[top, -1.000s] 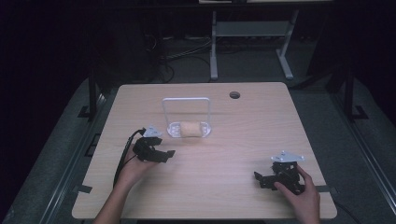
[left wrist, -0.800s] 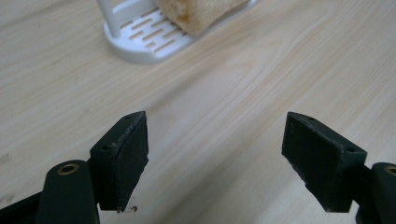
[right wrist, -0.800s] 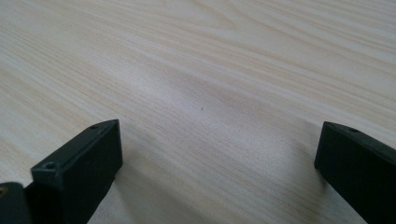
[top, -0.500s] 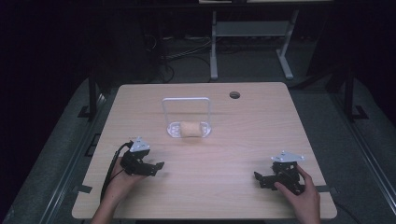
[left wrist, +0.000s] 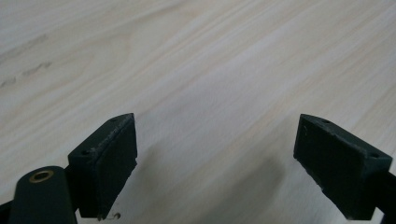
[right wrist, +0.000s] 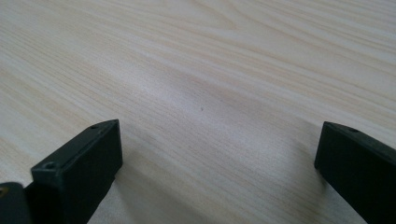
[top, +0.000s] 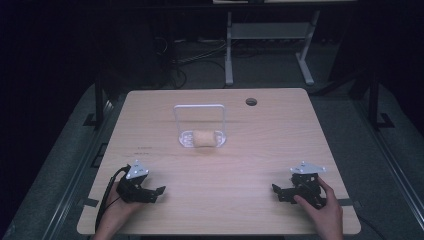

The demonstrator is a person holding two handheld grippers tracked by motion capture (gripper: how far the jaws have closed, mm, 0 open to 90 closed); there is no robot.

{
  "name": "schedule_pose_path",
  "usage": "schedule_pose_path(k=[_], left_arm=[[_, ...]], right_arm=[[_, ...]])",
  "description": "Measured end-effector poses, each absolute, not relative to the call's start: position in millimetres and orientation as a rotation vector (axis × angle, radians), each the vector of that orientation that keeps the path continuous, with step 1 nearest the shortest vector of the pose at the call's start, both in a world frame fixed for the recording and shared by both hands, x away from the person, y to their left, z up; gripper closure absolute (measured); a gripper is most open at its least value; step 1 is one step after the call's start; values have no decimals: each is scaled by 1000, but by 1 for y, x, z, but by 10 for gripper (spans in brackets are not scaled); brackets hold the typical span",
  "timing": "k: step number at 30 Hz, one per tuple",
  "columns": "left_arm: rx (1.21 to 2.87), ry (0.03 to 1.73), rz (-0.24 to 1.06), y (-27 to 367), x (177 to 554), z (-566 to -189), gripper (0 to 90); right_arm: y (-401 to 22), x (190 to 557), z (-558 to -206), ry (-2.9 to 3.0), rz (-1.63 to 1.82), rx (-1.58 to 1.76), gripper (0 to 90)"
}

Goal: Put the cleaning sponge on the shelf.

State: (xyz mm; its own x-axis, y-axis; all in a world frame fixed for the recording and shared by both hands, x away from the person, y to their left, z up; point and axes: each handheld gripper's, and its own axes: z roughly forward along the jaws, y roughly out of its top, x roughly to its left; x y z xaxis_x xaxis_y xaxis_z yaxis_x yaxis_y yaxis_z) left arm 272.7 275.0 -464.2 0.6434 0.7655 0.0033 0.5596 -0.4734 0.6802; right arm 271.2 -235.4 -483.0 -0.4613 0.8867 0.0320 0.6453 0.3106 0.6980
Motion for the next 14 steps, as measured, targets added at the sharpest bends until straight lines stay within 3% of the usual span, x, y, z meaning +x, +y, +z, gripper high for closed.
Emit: schedule_pose_path(k=[14], left_arm=[[2181, 945, 412, 285, 268, -475, 128]], right_arm=[[-235, 271, -483, 2225, 931, 1370, 7]])
